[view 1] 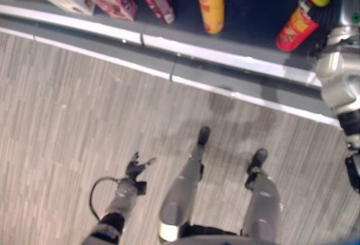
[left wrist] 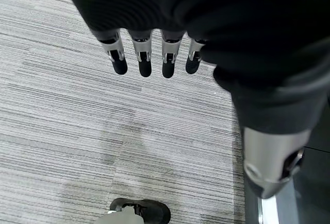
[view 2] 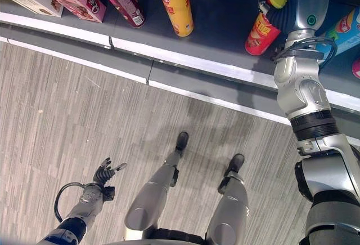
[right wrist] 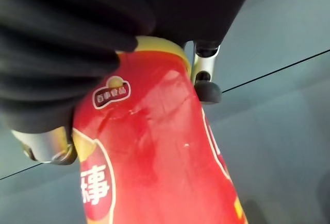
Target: Put the goods on the table back onto the shelves and tidy them up.
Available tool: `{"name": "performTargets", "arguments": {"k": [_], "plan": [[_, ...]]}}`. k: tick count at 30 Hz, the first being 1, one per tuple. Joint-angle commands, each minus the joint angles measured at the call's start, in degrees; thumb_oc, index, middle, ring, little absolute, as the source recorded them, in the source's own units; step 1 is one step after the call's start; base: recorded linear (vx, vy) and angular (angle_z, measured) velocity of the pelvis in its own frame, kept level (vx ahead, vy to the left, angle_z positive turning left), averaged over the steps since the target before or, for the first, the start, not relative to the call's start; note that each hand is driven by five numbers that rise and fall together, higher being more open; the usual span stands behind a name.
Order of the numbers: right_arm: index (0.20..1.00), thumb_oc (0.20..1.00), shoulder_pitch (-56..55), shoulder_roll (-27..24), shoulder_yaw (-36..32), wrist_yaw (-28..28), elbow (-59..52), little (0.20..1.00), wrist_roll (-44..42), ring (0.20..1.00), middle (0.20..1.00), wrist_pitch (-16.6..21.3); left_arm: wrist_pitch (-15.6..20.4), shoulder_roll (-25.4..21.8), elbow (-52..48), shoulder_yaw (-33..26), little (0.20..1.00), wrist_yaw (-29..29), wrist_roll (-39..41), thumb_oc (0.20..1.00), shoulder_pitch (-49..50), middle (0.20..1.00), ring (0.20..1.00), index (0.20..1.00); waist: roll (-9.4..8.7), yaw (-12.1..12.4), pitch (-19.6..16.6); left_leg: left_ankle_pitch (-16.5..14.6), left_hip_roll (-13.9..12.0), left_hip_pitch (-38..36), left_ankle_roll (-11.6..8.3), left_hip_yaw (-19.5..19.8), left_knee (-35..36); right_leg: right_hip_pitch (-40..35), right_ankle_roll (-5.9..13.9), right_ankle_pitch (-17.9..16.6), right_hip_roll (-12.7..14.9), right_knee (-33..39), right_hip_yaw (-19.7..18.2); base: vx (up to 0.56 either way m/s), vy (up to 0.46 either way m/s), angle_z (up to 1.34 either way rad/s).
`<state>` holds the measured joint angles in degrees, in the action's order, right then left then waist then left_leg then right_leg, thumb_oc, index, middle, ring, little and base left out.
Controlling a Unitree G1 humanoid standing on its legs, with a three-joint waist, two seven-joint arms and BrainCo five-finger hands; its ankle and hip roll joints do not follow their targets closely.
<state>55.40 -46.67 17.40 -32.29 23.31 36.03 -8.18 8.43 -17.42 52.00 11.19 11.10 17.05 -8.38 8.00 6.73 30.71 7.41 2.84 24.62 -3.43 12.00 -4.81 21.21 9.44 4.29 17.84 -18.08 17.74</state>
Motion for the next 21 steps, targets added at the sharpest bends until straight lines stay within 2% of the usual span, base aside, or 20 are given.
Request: {"name": "performTargets", "arguments": {"k": [1, 6, 7, 8, 9, 21], "plan": [[0.2, 0.2, 1.25, -1.32, 1.36, -1.55, -0.11, 0.2, 0.15, 0.2, 0.2, 0.85, 0.0, -0.41, 1.27, -0.49, 1.0, 1.21, 0.84, 1.0, 0.81, 1.0, 1.0, 1.0, -1.11, -0.12, -2.15, -7.49, -3.86, 2.33, -2.37, -3.24, -3.67, 2.77, 0.01, -3.45, 1.46, 4.55, -5.41, 0.0, 0.0, 0.0], [0.2, 0.2, 0.96, -0.69, 1.72, -1.01, -0.33, 0.2, -0.15, 0.2, 0.2, 1.32, -0.06, -0.46, 1.61, -0.77, 1.0, 1.27, 0.93, 1.0, 0.5, 1.0, 1.0, 1.0, -1.39, -0.3, -2.38, -7.23, -3.86, 2.43, -2.29, -3.32, -3.6, 2.68, 0.03, -3.83, 1.44, 4.99, -5.43, 0.0, 0.0, 0.0], [0.332, 0.332, 0.85, -0.5, 2.11, -0.75, -0.62, 0.332, -0.27, 0.332, 0.332, 1.58, -0.09, -0.44, 1.61, -0.77, 1.0, 1.24, 1.02, 1.0, 0.51, 1.0, 1.0, 1.0, -1.52, -0.32, -2.36, -7.64, -3.94, 2.24, -2.34, -3.46, -3.85, 2.47, 0.01, -3.59, 1.4, 4.82, -5.42, 0.0, 0.0, 0.0], [0.906, 0.906, 0.79, -0.36, 2.17, -0.67, -0.73, 0.906, -0.26, 0.906, 0.906, 1.64, -0.07, -0.45, 1.59, -0.77, 1.0, 1.26, 1.03, 1.0, 0.47, 1.0, 1.0, 1.0, -1.56, -0.35, -2.37, -7.67, -3.93, 2.21, -2.32, -3.49, -3.88, 2.4, 0.01, -3.63, 1.39, 4.84, -5.43, 0.0, 0.0, 0.0], [1.0, 1.0, 0.81, -0.38, 2.14, -0.66, -0.74, 1.0, -0.26, 1.0, 1.0, 1.64, -0.08, -0.46, 1.59, -0.77, 1.0, 1.26, 1.03, 1.0, 0.43, 1.0, 1.0, 1.0, -1.57, -0.39, -2.45, -7.36, -3.84, 2.41, -2.26, -3.44, -3.77, 2.52, 0.03, -3.96, 1.45, 5.06, -5.38, 0.0, 0.0, 0.0], [1.0, 1.0, 1.05, -0.12, 1.74, -1.07, -2.91, 1.0, -1.93, 1.0, 1.0, 2.86, -0.23, -0.85, 2.3, -1.11, 1.0, 1.38, 0.8, 1.0, -0.06, 1.0, 1.0, 1.0, -2.59, -0.15, -4.07, -7.63, -4.34, 0.47, -2.48, -3.54, -2.98, -0.19, 0.3, -4.13, 1.24, 6.71, -4.64, 0.0, 0.0, 0.0]]}}
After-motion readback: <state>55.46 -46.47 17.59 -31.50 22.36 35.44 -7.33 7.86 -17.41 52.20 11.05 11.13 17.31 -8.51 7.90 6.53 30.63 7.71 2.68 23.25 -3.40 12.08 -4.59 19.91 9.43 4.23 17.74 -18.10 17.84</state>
